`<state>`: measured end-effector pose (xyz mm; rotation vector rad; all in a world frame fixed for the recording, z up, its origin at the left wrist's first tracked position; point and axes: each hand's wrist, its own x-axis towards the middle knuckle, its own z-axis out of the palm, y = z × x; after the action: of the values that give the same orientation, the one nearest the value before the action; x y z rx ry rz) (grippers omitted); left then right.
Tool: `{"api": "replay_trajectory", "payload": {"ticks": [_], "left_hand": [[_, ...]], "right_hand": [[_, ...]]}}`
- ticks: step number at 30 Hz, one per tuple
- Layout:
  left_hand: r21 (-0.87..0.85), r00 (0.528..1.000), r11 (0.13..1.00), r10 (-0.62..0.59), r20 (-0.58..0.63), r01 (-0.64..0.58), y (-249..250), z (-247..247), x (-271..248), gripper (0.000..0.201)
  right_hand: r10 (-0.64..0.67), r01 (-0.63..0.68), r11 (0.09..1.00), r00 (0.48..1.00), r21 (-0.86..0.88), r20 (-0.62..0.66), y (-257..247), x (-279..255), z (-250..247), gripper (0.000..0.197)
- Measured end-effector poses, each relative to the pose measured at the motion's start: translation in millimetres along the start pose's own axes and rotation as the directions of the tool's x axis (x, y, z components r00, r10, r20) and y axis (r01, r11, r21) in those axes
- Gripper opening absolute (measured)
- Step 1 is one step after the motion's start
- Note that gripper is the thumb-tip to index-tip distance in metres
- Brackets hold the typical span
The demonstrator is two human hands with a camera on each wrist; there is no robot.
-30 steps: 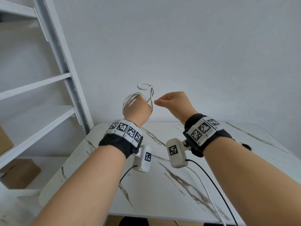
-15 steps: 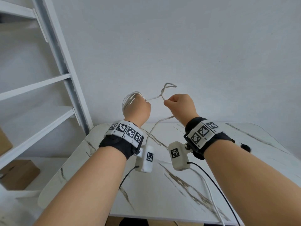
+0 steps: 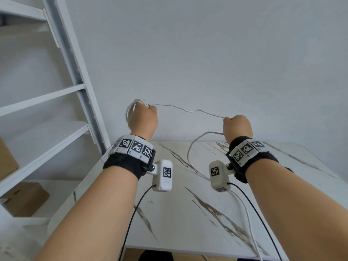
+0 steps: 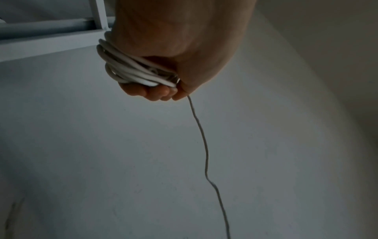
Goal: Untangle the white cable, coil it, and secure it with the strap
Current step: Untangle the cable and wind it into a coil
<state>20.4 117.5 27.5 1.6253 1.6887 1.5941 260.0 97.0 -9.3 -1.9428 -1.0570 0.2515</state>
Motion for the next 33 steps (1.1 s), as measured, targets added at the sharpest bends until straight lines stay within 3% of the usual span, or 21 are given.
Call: {"api": "replay_trajectory", "payload": {"ticks": [3, 7, 9, 12, 14, 16, 19, 22, 26, 28, 31, 33], "left_hand": [[-0.068, 0.977, 0.995, -0.056, 0.204, 0.071, 4, 2, -3, 0.023], [-0.049, 0.890, 0.989, -0.101, 0.444, 0.137, 10, -3, -9, 0.020], [-0.043, 0.812, 0.977, -0.150, 0.564, 0.211, 15, -6, -14, 0.029], [-0.050, 0.657, 0.943, -0.191, 0.729, 0.330, 18, -10, -16, 0.035], [-0.097, 0.554, 0.921, -0.142, 0.821, 0.379, 21, -13, -18, 0.037], [-0.187, 0.474, 0.876, -0.053, 0.879, 0.444, 23, -15, -18, 0.038], [-0.317, 0.409, 0.745, 0.065, 0.910, 0.587, 28, -17, -19, 0.040], [-0.425, 0.416, 0.593, 0.162, 0.895, 0.684, 31, -15, -20, 0.044], [-0.555, 0.508, 0.385, 0.227, 0.831, 0.737, 33, -13, -20, 0.037], [-0.599, 0.549, 0.273, 0.242, 0.800, 0.753, 30, -11, -18, 0.032], [-0.651, 0.620, 0.122, 0.215, 0.755, 0.750, 21, -8, -15, 0.025], [-0.687, 0.674, 0.048, 0.154, 0.723, 0.725, 16, -6, -13, 0.019]], "right_hand": [[0.025, -0.022, 0.997, 0.999, -0.072, 0.042, 1, 0, 1, 0.023], [-0.011, 0.016, 0.988, 0.999, -0.151, 0.034, 0, -2, -3, 0.015], [0.000, 0.009, 0.992, 0.998, -0.127, 0.070, -4, 0, -1, 0.016], [-0.008, 0.018, 0.997, 0.992, -0.082, 0.122, -6, 3, 2, 0.015], [-0.051, 0.071, 0.990, 0.986, -0.121, 0.159, -8, 0, 3, 0.008], [-0.105, 0.140, 0.974, 0.976, -0.181, 0.192, -9, -4, 6, 0.018], [-0.163, 0.240, 0.930, 0.948, -0.279, 0.273, -12, -12, 14, 0.028], [-0.188, 0.325, 0.892, 0.899, -0.315, 0.396, -16, -23, 26, 0.025], [-0.144, 0.425, 0.794, 0.826, -0.434, 0.545, -24, -43, 40, 0.018], [-0.127, 0.511, 0.732, 0.752, -0.451, 0.646, -30, -53, 42, 0.021], [-0.118, 0.678, 0.615, 0.583, -0.402, 0.804, -39, -68, 48, 0.013], [-0.117, 0.704, 0.616, 0.526, -0.354, 0.842, -42, -76, 53, 0.014]]}}
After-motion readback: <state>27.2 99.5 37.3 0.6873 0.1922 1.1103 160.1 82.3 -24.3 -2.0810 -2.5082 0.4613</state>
